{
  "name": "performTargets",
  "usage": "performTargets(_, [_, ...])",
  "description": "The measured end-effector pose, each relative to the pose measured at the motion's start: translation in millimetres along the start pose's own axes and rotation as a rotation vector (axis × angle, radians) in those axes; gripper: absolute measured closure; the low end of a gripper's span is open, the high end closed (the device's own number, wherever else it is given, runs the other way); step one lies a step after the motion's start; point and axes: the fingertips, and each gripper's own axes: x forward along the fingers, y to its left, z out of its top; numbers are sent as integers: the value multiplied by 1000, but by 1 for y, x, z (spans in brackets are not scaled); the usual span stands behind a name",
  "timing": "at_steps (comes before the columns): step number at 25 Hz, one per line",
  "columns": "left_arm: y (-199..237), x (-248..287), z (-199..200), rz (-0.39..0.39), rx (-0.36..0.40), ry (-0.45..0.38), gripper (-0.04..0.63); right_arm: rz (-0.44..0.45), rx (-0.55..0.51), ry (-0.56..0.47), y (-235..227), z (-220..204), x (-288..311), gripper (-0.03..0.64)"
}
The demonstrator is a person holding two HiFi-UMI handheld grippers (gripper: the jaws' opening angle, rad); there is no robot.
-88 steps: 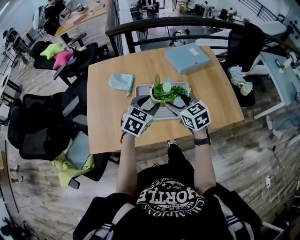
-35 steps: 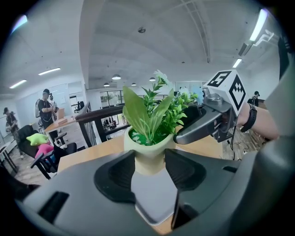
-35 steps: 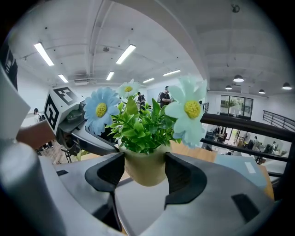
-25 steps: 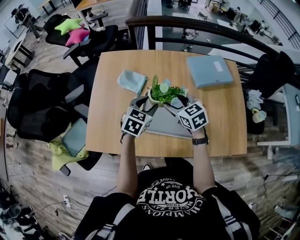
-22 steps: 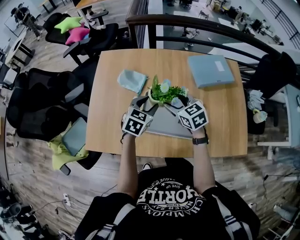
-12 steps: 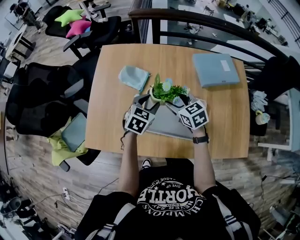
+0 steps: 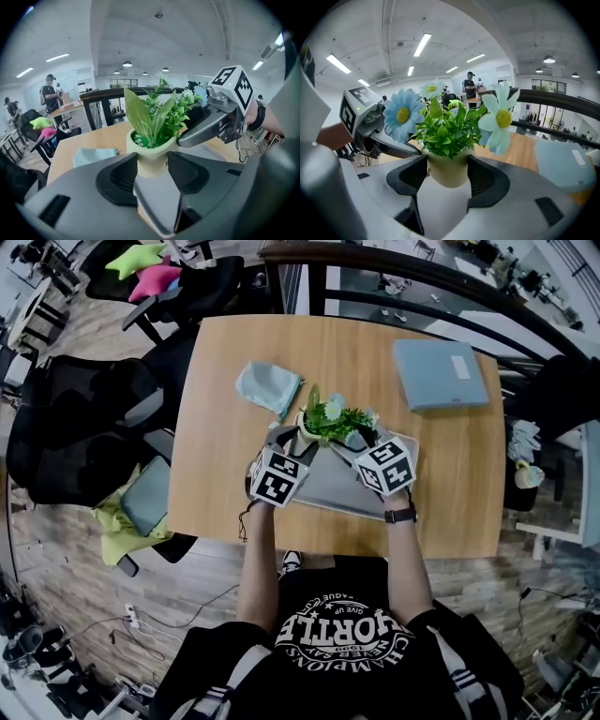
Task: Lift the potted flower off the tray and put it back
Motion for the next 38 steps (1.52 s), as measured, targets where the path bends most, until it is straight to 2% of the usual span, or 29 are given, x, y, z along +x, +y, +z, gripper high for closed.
performTargets(16, [7,29,-37,12,-74,40,377,49,20,61,-9,-33,35,333])
performTargets(21, [11,36,-46,37,-59,51,377,62,14,80,-11,-41,45,334])
performTargets(38, [5,56,-79,65,-82,89,380,59,10,126,-10,-73,62,337])
